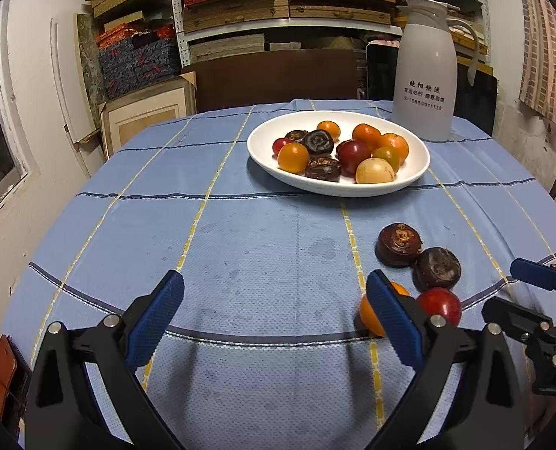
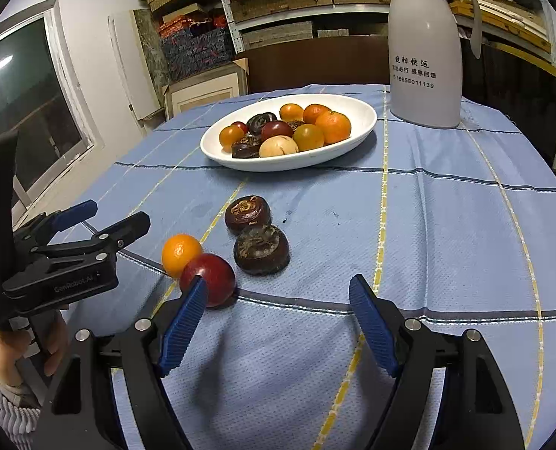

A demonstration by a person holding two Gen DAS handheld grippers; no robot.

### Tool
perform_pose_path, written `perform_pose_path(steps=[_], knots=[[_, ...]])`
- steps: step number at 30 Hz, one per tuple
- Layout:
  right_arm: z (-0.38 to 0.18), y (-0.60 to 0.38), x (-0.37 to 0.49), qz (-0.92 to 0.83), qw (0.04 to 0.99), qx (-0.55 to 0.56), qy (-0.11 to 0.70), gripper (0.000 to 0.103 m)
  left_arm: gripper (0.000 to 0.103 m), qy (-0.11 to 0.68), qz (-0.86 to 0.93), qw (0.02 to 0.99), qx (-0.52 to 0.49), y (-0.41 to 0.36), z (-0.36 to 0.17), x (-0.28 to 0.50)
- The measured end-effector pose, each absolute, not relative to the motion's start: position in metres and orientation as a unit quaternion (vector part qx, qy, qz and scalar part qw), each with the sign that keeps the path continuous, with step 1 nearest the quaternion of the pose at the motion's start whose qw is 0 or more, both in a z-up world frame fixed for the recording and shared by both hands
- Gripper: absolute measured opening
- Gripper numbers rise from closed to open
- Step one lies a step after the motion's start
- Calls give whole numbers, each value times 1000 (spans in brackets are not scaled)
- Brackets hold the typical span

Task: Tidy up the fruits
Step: 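Lift both open tools away from the plate back over the fruit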

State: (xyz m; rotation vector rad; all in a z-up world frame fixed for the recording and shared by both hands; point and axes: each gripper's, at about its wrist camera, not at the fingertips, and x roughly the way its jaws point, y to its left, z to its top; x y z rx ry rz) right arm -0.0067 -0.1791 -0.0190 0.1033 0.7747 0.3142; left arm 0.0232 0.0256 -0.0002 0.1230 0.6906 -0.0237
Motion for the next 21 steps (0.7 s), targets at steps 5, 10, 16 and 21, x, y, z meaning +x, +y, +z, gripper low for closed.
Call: perform_pose_path(steps=[5,10,16,21], knots=[[-20,-177,-6,155,911,48,380,79,96,339,-12,939,64,24,-1,24],[-21,-176,-7,157,910,45,381,79,96,343,-12,937,66,23,-2,25],[-22,-174,-7,160,908,43,384,79,96,345,-13,936,71,22,-3,25],[-23,-169,-6,166,906,37,389,79,96,346,-13,935,72,21,-4,25]])
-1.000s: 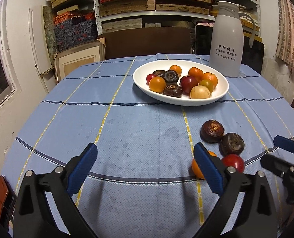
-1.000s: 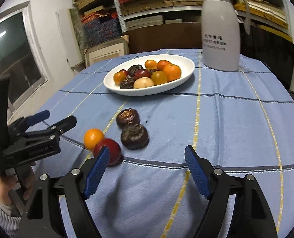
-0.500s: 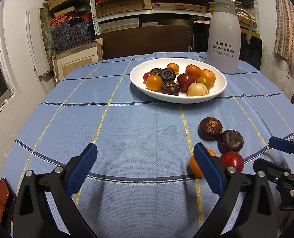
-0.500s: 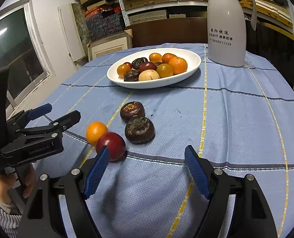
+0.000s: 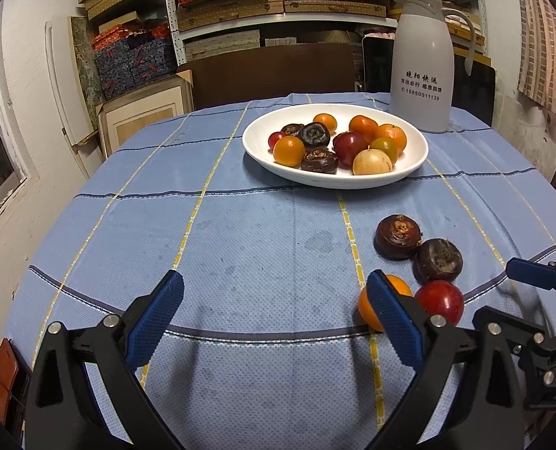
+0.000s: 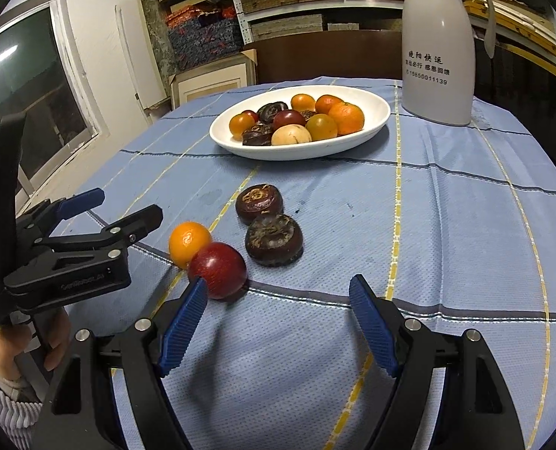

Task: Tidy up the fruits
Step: 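Lift both open tools away from the plate back over the fruit, then grasp a mandarin with the left tool while the right tool grasps a red plum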

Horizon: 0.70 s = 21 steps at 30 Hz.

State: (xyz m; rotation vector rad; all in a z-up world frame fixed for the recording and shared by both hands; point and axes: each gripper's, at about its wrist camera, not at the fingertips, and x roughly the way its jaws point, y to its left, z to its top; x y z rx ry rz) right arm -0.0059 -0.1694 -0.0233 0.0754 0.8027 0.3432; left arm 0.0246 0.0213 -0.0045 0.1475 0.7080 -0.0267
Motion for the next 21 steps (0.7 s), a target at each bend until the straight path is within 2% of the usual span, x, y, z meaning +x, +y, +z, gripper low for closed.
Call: perform_pose_path(steps=[14,16,21], knots=[[-34,-140,10,196,883,22,425,78,96,375,-19,924,70,23,-15,33],[-35,-134,13,200,881,15,428,75,97,375,-25,924,70,23,-15,32],[-35,-126,14,212,879,7,427,45,97,371,-46,925,66,20,-11,30]])
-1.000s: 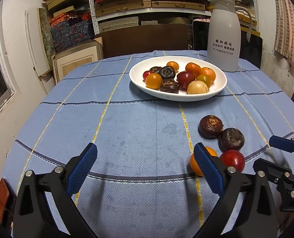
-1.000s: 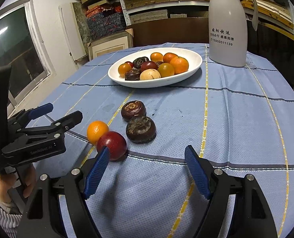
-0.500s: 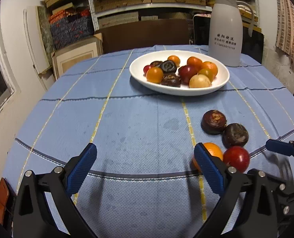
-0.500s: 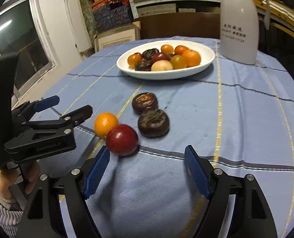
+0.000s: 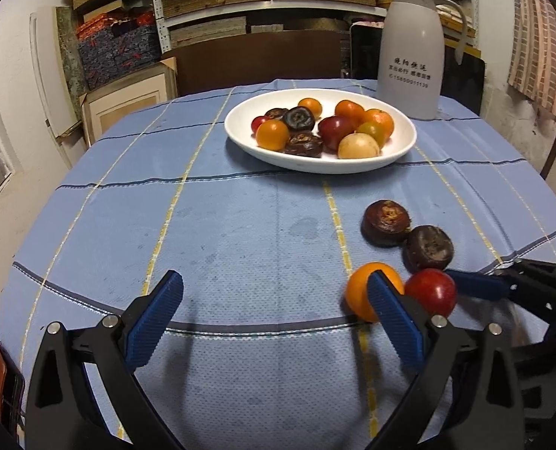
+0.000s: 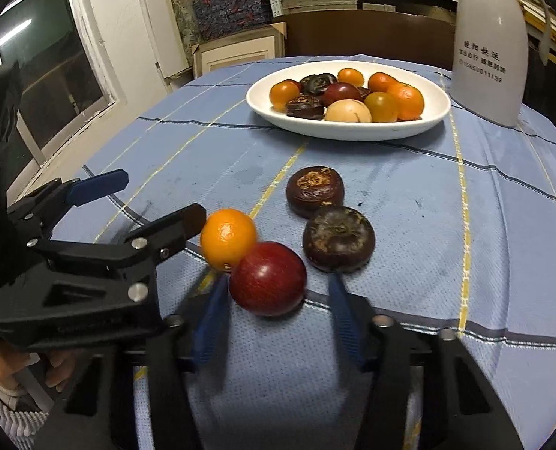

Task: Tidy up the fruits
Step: 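Grasp a mandarin with the left tool while the right tool grasps a red plum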

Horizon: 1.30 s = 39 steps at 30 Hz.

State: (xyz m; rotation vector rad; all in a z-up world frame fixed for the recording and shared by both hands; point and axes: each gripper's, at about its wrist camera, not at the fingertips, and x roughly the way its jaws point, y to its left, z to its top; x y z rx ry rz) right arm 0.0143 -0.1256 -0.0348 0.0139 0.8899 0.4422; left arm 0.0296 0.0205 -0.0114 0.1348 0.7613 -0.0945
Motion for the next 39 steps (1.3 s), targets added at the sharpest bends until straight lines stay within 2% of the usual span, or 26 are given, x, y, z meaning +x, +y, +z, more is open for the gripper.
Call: perform_pose_path(steps=[1,8,15,17,18,23,28,34,39], knots=[[-34,-125,14,222,877,9,426,39,97,371,-48,925,65,20,-11,30],[-27,-142,5,212,886,13,411,38,97,365,-81,926,51,17,-7,25],[-23,-186,6,160,897,66,406,38,96,371,-117,918,74,-2,-15,23],[-23,-192,7,155,897,77,406,38,83,377,-125,915,75,-6,-18,25],[-23,-193,7,155,897,79,406,39,72,383,-131,912,73,-6,-19,27],[-24,-192,7,158,897,75,407,39,57,405,-164,899,43,-6,-26,38],[-25,-191,9,156,896,76,409,39,37,429,-186,883,45,-16,-37,48],[-25,-194,8,152,898,81,406,39,36,417,-180,890,31,-11,-31,45],[-16,-207,15,155,893,116,405,39,36,390,-154,908,12,9,0,49]])
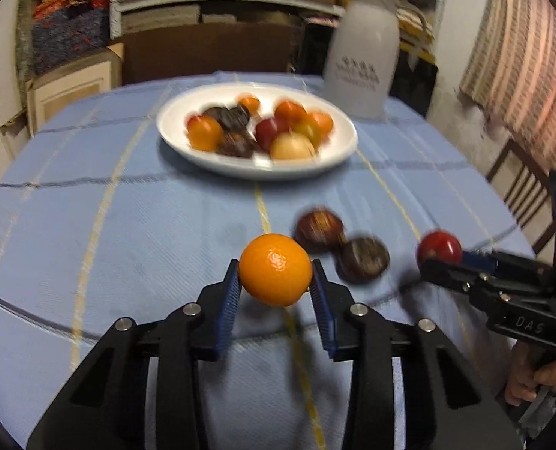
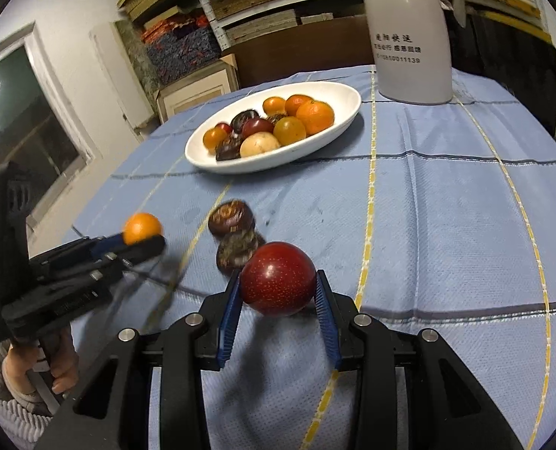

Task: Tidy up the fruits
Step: 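Grasp a mandarin with the left tool while the right tool grasps a red plum, then carry both fruits onto the white plate and open both tools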

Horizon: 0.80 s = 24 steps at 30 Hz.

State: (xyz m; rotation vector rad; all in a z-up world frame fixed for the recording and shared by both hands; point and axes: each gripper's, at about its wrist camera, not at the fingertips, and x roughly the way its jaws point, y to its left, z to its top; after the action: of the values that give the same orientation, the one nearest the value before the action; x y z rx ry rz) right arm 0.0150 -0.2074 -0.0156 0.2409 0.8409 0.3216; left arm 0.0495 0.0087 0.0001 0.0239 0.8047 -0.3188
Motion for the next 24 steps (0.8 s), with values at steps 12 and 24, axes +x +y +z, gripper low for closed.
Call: perform_pose_path(steps=[12,24], knots=[[71,-222,108,141,919,131,344,38,36,361,-117,925,-23,30,65,160],[15,-172,251,132,897,105,410,38,38,399,-117,909,-23,23,5,246]])
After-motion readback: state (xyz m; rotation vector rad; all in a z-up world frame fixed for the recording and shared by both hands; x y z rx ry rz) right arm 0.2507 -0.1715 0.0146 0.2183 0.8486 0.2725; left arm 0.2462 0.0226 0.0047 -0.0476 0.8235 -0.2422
